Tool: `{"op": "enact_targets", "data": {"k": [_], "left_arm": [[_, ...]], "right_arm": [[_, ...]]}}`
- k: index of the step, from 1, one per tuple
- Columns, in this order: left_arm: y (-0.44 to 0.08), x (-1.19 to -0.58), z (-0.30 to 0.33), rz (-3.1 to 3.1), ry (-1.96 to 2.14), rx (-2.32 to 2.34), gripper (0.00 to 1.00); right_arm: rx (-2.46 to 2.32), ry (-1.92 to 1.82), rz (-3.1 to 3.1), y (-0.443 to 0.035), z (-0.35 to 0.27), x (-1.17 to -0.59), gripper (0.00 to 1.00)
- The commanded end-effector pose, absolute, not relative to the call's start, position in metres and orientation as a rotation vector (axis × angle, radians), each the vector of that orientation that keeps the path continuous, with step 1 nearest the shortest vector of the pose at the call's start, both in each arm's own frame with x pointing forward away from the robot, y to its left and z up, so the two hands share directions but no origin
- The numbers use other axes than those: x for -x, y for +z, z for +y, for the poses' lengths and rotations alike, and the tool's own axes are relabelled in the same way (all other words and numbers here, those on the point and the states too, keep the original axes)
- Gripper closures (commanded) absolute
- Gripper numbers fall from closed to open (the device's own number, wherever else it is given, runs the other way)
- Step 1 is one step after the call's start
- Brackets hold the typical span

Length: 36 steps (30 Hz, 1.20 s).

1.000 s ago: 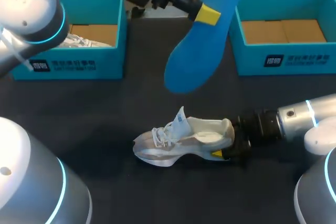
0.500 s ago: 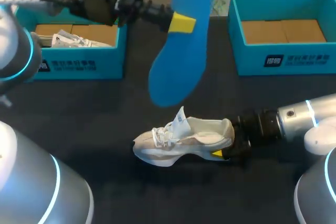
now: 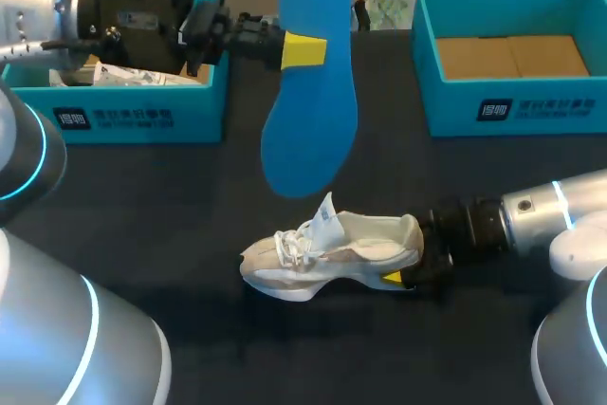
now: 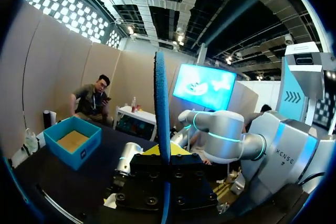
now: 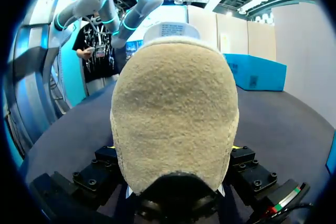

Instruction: Take the shoe out of the shoebox, open the shoe tongue, remove and reinsert the insole, then place the shoe into the shoebox

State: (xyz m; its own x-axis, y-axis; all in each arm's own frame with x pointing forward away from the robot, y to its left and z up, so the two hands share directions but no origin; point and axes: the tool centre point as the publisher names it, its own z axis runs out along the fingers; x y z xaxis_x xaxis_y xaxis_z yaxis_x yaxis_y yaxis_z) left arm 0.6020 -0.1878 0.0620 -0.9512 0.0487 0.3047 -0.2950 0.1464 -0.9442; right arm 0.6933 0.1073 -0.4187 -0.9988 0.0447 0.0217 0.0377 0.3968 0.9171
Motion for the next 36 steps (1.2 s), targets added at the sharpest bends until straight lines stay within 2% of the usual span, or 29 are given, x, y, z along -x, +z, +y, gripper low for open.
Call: {"op": "enact_targets", "data": {"k": [1,14,15,16,17,36], "left_arm": [[0.062,-0.601,-0.19,-2.155,1.9,-0.236,1.0],[0.063,-0.6,-0.191,-2.162,1.893,-0.224,1.0],[0.063,-0.6,-0.191,-2.162,1.893,-0.224,1.0],[0.063,-0.6,-0.191,-2.162,1.893,-0.224,1.0],[0.063,-0.6,-0.191,-2.162,1.893,-0.224,1.0],[0.063,-0.6,-0.191,-2.162,1.893,-0.224,1.0]], "right_arm": [[-0.079,1.713,2.623,-0.417,0.108,-0.692,1.0],[-0.082,1.683,2.637,-0.416,0.107,-0.692,1.0],[-0.079,1.679,2.636,-0.416,0.105,-0.69,0.75],[-0.071,1.666,2.643,-0.415,0.104,-0.689,0.27],[-0.084,1.641,2.653,-0.414,0.103,-0.688,0.0],[-0.218,1.037,2.881,-0.376,0.088,-0.686,0.0]]}}
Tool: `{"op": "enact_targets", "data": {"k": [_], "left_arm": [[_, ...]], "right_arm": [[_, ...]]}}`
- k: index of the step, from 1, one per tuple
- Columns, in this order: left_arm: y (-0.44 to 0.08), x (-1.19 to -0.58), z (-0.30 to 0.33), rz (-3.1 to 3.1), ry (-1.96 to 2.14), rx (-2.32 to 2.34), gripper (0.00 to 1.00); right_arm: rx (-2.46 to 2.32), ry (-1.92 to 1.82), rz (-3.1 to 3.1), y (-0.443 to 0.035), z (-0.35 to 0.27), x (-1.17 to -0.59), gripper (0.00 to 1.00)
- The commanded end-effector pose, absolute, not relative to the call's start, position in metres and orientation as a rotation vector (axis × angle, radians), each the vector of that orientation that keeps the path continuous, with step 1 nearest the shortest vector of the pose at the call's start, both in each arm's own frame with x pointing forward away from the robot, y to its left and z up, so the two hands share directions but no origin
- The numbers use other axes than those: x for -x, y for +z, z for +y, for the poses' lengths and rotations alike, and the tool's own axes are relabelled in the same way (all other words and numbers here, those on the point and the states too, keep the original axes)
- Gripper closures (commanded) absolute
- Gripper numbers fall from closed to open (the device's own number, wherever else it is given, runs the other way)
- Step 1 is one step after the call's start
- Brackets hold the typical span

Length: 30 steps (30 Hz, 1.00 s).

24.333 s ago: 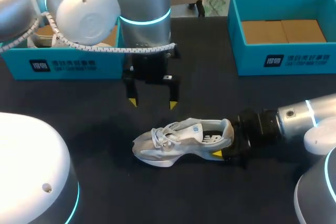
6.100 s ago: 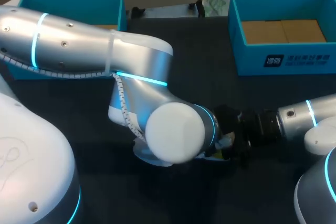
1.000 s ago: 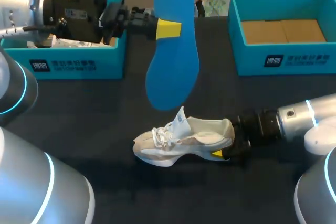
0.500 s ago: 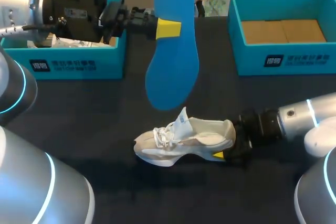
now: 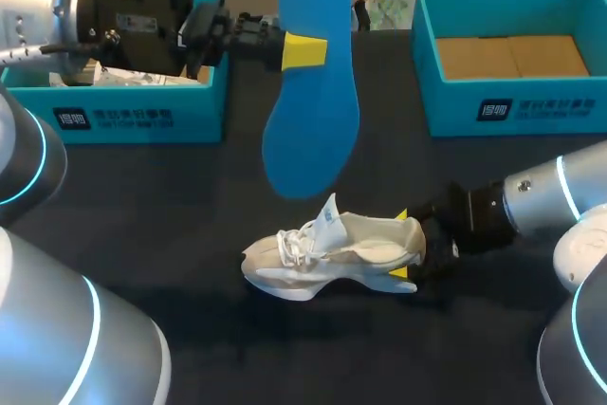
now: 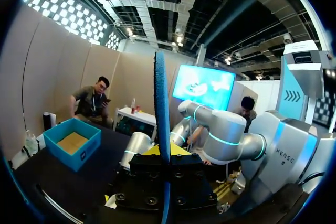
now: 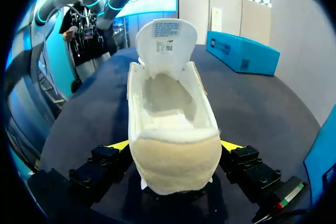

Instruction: Take the shoe out of the shoebox, open the shoe tongue, remove and reinsert the insole, then place the shoe into the shoebox

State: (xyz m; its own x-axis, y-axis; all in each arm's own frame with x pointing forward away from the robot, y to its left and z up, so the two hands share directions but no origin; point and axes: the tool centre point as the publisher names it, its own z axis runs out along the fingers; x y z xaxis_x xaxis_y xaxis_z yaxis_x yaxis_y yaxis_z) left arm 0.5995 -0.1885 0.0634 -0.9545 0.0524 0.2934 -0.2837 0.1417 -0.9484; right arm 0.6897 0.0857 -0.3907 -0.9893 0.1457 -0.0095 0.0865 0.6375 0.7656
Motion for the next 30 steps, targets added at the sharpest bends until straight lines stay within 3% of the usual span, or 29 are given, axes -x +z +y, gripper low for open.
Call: {"op": "enact_targets", "data": {"k": [1,8,19,30], "left_arm": [[0.063,-0.6,-0.191,-2.162,1.893,-0.224,1.0],[0.063,-0.6,-0.191,-2.162,1.893,-0.224,1.0],[0.063,-0.6,-0.191,-2.162,1.893,-0.224,1.0],[0.063,-0.6,-0.191,-2.162,1.893,-0.224,1.0]], "right_arm": [[-0.215,1.01,2.887,-0.373,0.088,-0.685,0.0],[-0.162,0.717,3.094,-0.358,0.093,-0.68,0.0],[-0.162,0.717,3.094,-0.358,0.093,-0.68,0.0],[-0.217,0.367,3.12,-0.325,0.116,-0.682,0.0]]}}
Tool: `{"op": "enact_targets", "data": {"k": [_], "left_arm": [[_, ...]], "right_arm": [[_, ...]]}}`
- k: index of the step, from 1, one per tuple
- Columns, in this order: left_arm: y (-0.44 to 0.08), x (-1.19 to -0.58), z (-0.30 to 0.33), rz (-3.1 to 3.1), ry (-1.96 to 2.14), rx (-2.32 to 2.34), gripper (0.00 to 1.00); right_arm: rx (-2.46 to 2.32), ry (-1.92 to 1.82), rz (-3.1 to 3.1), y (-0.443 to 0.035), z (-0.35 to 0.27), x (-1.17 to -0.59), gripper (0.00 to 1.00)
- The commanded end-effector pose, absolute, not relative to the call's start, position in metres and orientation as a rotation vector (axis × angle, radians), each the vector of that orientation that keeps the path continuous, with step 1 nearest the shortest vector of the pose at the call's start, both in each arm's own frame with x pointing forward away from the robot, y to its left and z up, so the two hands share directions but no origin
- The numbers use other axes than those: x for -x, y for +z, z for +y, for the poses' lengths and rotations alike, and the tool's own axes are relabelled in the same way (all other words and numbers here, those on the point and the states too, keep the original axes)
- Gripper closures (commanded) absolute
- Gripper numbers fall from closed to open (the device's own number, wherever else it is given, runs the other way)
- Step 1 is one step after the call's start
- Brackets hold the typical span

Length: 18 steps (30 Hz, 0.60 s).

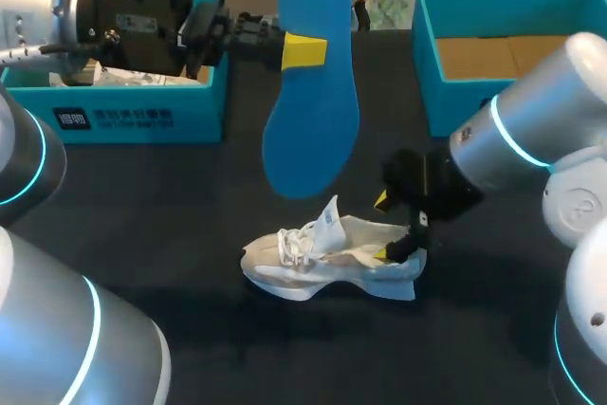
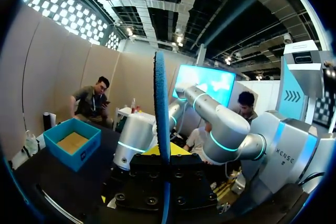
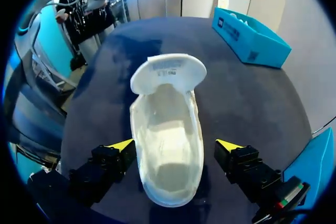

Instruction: Take the shoe out of the shoebox, open the shoe tongue, remove and reinsert the insole, then place the shoe into the shoebox

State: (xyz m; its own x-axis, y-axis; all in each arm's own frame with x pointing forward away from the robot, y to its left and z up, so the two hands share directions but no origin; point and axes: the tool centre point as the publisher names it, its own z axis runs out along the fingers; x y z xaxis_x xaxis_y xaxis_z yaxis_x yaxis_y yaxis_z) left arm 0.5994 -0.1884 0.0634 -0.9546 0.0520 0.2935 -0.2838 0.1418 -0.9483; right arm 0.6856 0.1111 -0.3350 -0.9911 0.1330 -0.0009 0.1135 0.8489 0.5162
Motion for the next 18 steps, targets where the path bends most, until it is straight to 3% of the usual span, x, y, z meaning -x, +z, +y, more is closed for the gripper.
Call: {"op": "enact_targets", "data": {"k": [1,18], "left_arm": [[0.063,-0.6,-0.191,-2.162,1.893,-0.224,1.0],[0.063,-0.6,-0.191,-2.162,1.893,-0.224,1.0]], "right_arm": [[-0.224,0.318,3.149,-0.324,0.118,-0.683,0.0],[-0.293,0.026,3.224,-0.316,0.119,-0.672,0.0]]}}
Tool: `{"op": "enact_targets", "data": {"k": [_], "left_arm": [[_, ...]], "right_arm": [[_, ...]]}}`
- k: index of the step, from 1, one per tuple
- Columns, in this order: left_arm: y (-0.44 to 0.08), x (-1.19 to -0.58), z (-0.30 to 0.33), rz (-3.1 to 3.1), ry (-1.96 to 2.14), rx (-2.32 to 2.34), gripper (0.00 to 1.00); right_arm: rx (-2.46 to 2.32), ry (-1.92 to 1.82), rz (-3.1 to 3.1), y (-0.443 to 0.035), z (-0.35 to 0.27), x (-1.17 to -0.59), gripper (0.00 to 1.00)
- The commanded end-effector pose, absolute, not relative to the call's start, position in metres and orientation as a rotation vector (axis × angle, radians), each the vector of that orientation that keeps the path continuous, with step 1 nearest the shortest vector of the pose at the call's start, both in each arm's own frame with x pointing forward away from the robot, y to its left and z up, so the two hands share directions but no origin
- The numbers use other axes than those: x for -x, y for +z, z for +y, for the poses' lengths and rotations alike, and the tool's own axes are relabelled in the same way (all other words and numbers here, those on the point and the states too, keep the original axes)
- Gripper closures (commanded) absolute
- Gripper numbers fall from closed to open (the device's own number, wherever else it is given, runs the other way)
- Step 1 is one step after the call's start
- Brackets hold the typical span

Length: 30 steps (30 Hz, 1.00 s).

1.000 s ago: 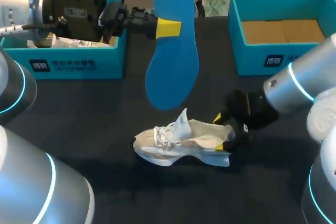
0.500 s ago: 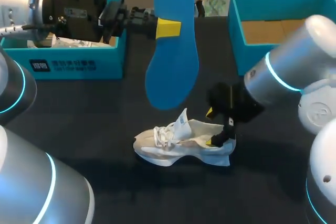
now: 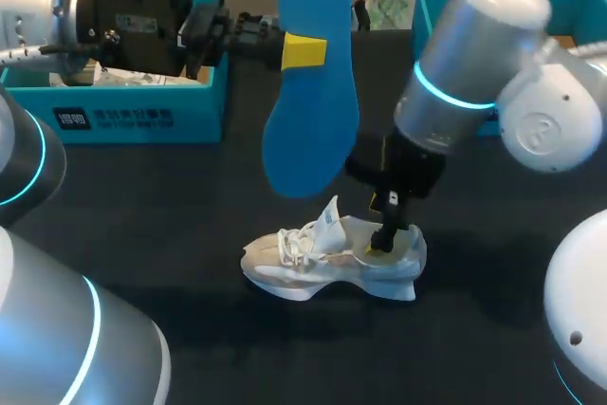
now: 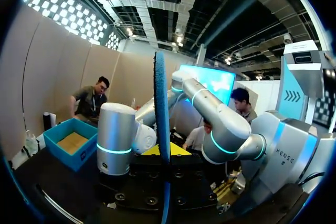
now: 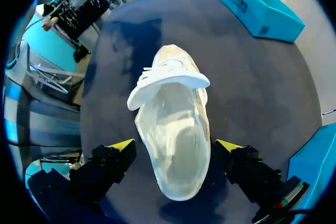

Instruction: Take the shoe out of the shoebox, open the shoe tongue, remove and reinsert the insole, then place the shoe into the shoebox

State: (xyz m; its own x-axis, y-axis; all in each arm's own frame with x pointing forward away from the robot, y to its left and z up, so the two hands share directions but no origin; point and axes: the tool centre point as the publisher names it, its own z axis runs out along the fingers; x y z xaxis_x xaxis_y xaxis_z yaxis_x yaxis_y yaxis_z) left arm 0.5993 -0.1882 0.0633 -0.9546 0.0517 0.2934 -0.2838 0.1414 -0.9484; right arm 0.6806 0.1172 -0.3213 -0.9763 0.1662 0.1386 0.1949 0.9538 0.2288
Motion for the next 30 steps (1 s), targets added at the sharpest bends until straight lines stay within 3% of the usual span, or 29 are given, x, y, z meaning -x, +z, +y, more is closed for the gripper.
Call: {"op": "enact_targets", "data": {"k": [1,30], "left_arm": [[0.063,-0.6,-0.191,-2.162,1.893,-0.224,1.0],[0.063,-0.6,-0.191,-2.162,1.893,-0.224,1.0]], "right_arm": [[0.278,-0.022,-3.046,-0.316,0.118,-0.671,0.0],[0.196,-0.036,-3.107,-0.342,0.112,-0.713,0.0]]}}
